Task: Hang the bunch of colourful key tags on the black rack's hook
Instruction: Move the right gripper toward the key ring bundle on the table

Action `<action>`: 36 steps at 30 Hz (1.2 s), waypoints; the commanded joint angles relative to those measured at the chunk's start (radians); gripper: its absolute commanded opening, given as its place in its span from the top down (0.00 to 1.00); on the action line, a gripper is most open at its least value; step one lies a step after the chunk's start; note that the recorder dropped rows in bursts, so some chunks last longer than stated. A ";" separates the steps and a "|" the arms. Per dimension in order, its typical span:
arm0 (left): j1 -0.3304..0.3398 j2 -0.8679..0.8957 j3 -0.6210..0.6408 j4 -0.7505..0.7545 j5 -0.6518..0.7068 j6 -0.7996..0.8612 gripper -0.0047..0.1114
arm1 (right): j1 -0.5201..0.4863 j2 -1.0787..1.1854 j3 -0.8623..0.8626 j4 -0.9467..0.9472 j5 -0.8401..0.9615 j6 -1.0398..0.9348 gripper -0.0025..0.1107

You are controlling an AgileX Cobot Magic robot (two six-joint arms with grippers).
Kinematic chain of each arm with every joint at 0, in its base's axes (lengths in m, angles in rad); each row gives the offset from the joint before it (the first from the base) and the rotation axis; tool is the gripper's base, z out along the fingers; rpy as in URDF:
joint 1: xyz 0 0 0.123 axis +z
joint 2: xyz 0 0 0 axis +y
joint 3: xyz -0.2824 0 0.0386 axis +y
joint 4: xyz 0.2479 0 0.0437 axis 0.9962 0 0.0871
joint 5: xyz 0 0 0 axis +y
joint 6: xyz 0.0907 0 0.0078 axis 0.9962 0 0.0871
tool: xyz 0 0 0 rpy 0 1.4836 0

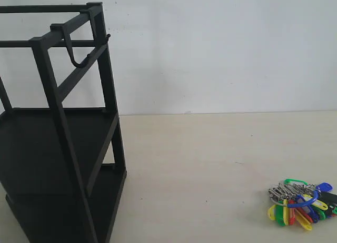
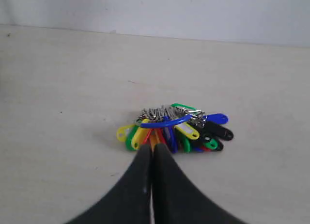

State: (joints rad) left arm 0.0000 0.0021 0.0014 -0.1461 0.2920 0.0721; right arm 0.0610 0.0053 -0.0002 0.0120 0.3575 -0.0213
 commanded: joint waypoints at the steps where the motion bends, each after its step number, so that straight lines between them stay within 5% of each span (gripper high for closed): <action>1: -0.001 -0.002 -0.001 0.005 -0.008 0.003 0.92 | -0.004 -0.005 0.000 -0.065 -0.138 -0.124 0.98; 10: -0.001 -0.002 -0.001 0.005 -0.008 0.003 0.92 | -0.004 -0.005 0.000 -0.063 -0.784 -0.126 0.98; 13: -0.001 -0.002 -0.001 0.005 -0.008 0.003 0.92 | -0.004 -0.005 0.000 -0.056 -1.031 0.026 0.98; 15: -0.001 -0.002 -0.001 0.005 -0.008 0.003 0.92 | -0.004 0.013 -0.090 -0.046 -0.960 0.051 0.98; 24: -0.001 -0.002 -0.001 0.005 -0.008 0.003 0.92 | -0.004 0.561 -0.607 -0.046 -0.082 0.336 0.98; 29: -0.001 -0.002 -0.001 0.005 -0.008 0.003 0.92 | -0.004 0.757 -0.695 -0.046 0.032 0.439 0.98; 36: -0.001 -0.002 -0.001 0.005 -0.008 0.003 0.92 | -0.004 0.953 -0.700 -0.046 0.129 0.311 0.98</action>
State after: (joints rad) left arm 0.0000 0.0021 0.0014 -0.1461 0.2920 0.0721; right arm 0.0610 0.8910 -0.6944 -0.0330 0.4329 0.3276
